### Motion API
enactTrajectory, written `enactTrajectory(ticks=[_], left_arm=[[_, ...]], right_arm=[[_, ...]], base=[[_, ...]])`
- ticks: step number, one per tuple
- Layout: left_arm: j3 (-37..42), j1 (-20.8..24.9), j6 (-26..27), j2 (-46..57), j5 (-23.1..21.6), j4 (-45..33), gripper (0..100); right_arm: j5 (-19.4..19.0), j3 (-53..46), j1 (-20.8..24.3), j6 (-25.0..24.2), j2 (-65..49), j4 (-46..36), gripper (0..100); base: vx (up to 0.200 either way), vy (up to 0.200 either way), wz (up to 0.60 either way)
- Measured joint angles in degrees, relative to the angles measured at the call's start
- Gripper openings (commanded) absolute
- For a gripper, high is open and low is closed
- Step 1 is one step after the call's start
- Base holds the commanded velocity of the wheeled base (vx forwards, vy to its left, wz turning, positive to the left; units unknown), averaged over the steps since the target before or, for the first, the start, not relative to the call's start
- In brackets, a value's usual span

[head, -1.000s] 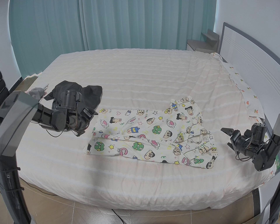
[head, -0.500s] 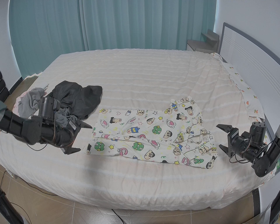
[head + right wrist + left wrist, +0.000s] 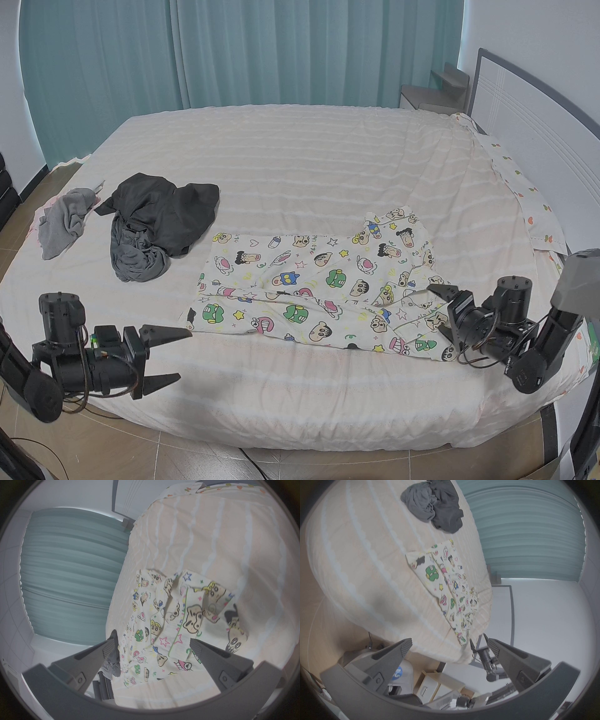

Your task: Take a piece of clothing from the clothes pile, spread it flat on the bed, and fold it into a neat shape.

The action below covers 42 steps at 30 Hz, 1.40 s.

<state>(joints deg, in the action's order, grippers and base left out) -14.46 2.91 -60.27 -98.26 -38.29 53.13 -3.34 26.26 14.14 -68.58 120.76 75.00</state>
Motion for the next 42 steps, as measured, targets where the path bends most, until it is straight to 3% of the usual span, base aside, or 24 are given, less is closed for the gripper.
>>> enactTrajectory(ticks=[6,22,23,42], left_arm=[[9.3,-0.9,-0.2,-2.9,-5.7,9.7,100],[11.4,-0.8,-0.1,-5.2,-5.9,10.1,100],[11.4,-0.8,-0.1,-5.3,-5.9,10.1,100],[11.5,-0.8,-0.1,-5.5,-5.9,10.0,100]], right_arm=[[4.2,0.5,5.3,3.2,7.7,5.6,100],[6.4,2.6,7.4,3.8,12.9,10.1,100],[6.4,2.7,7.4,3.8,13.0,10.2,0],[6.8,1.4,7.4,8.7,12.9,12.2,0]], base=[[0.0,0.0,0.0],[0.0,0.0,0.0],[0.0,0.0,0.0],[0.0,0.0,0.0]])
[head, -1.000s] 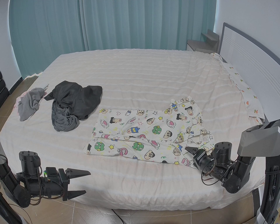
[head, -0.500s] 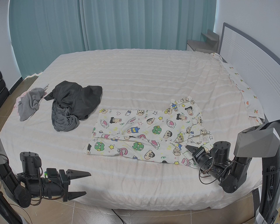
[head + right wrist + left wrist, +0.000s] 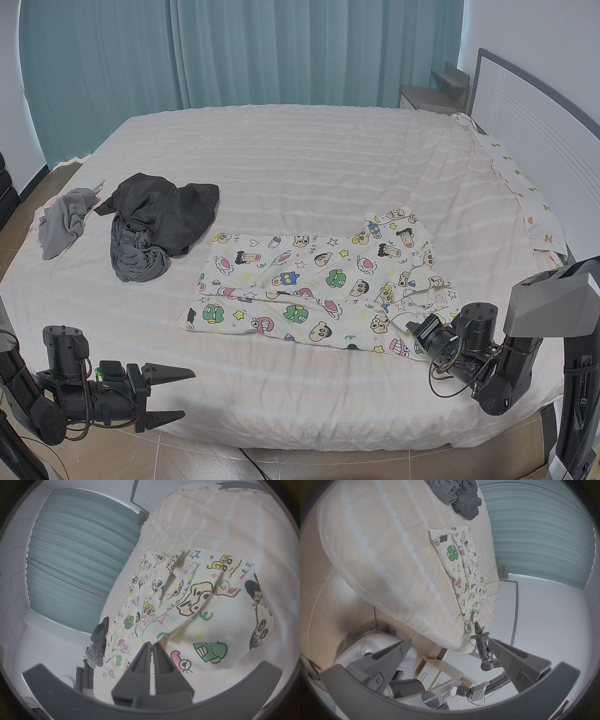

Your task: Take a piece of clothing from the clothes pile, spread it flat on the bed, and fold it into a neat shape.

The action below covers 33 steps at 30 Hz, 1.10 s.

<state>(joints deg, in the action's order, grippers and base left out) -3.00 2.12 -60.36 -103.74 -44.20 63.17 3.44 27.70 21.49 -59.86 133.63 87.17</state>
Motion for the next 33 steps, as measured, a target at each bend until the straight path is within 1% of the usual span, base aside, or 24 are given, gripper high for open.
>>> enactTrajectory(ticks=[7,16,19,26,33], left_arm=[[0.1,0.0,0.0,0.0,0.0,0.0,100],[0.1,0.0,0.1,0.0,0.0,0.0,100],[0.1,0.0,0.1,0.0,0.0,0.0,100],[0.1,0.0,0.1,0.0,0.0,0.0,100],[0.1,0.0,0.1,0.0,0.0,0.0,100]], right_arm=[[0.0,-0.1,0.7,4.0,-3.5,-2.9,0],[0.0,1.1,1.4,6.9,-10.3,-11.9,0],[0.2,1.4,1.8,8.6,-12.7,-14.3,0],[3.9,3.1,2.9,13.1,-16.5,-20.0,0],[4.2,4.2,3.5,14.3,-18.9,-25.5,0]], base=[[0.0,0.0,0.0],[0.0,0.0,0.0],[0.0,0.0,0.0],[0.0,0.0,0.0],[0.0,0.0,0.0]])
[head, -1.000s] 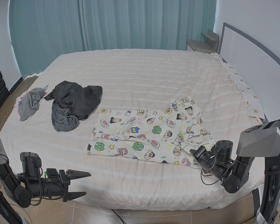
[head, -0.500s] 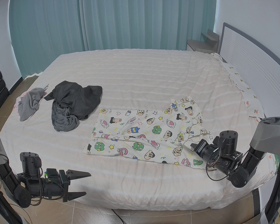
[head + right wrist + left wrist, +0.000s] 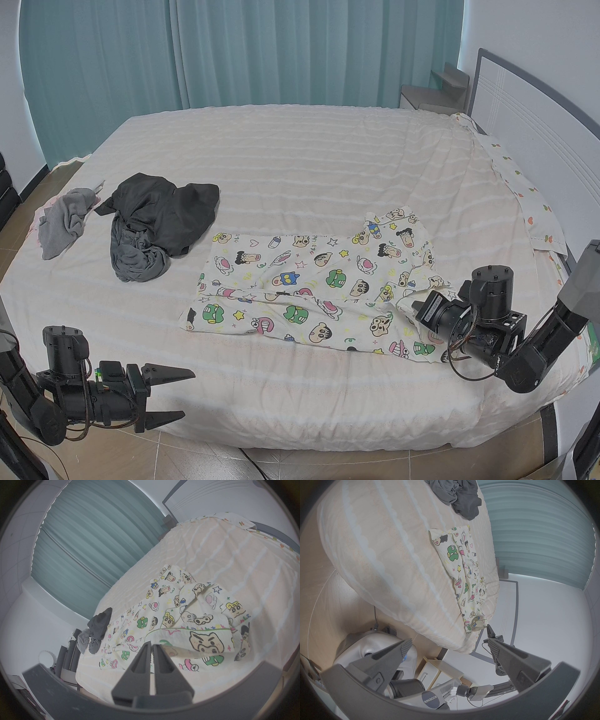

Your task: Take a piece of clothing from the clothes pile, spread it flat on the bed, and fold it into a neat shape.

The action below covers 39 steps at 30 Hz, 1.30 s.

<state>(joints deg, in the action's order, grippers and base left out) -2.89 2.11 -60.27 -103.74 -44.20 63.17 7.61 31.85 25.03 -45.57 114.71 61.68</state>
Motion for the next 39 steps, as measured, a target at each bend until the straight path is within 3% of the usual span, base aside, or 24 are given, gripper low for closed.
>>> enactTrajectory(ticks=[8,21,22,39], left_arm=[[0.0,0.0,0.0,0.0,0.0,0.0,100],[0.0,0.0,0.0,0.0,0.0,0.0,100],[0.0,0.0,0.0,0.0,0.0,0.0,100],[0.0,0.0,0.0,0.0,0.0,0.0,100]], right_arm=[[0.0,0.8,2.1,0.6,-2.7,-9.8,0],[0.1,2.6,3.6,0.3,-0.3,-10.7,0],[0.1,2.8,3.6,0.3,0.3,-10.7,100],[-0.3,3.1,2.7,-0.3,2.3,-9.6,100]], base=[[0.0,0.0,0.0],[0.0,0.0,0.0],[0.0,0.0,0.0],[0.0,0.0,0.0]])
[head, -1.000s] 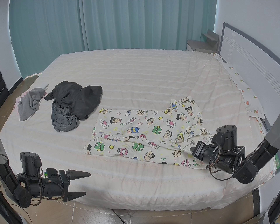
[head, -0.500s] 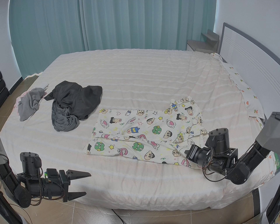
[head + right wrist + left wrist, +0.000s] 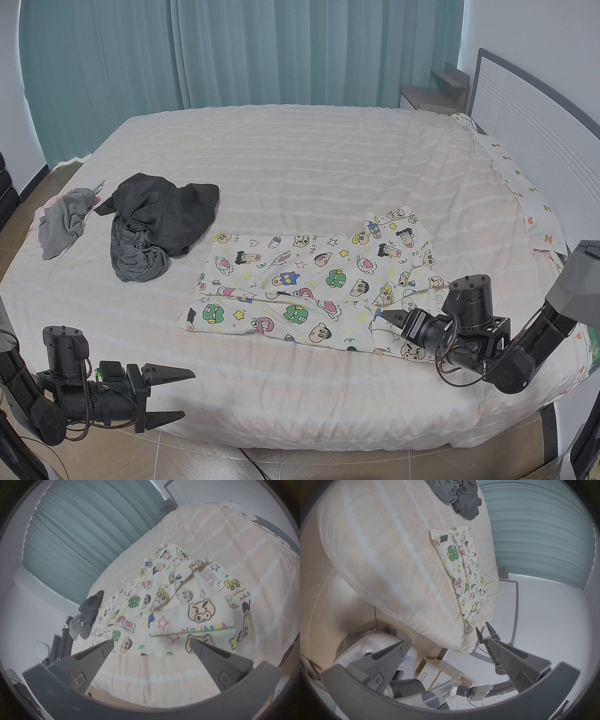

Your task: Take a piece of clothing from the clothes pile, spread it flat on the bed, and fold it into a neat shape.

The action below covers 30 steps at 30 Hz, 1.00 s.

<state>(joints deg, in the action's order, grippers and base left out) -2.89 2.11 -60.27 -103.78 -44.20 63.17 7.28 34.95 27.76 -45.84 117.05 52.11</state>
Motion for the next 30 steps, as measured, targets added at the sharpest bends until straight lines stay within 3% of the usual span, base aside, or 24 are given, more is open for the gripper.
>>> enactTrajectory(ticks=[12,18,21,26,29,30], left_arm=[[0.0,0.0,0.0,-0.1,0.0,0.0,100],[0.0,0.0,0.0,-0.1,0.0,0.0,100],[0.1,0.0,0.1,-0.1,0.0,0.0,100],[0.2,0.0,0.1,0.3,0.8,0.0,100],[0.1,-0.2,0.2,1.5,3.9,0.2,100],[-0.3,-0.2,0.3,2.5,7.0,0.3,100]], right_arm=[[-2.7,-0.4,-7.4,-3.4,4.5,10.9,100],[-3.6,-4.9,-10.6,-8.0,4.7,13.5,100],[-6.9,-9.6,-11.1,-10.2,3.3,15.4,100],[-16.0,-18.0,-11.3,-12.6,1.3,24.1,100],[-20.7,-23.6,-11.2,-13.2,1.1,32.1,100],[-22.3,-26.2,-10.8,-13.3,1.3,34.9,100]], base=[[0.0,0.0,0.0],[0.0,0.0,0.0],[0.0,0.0,0.0],[0.0,0.0,0.0],[0.0,0.0,0.0],[0.0,0.0,0.0]])
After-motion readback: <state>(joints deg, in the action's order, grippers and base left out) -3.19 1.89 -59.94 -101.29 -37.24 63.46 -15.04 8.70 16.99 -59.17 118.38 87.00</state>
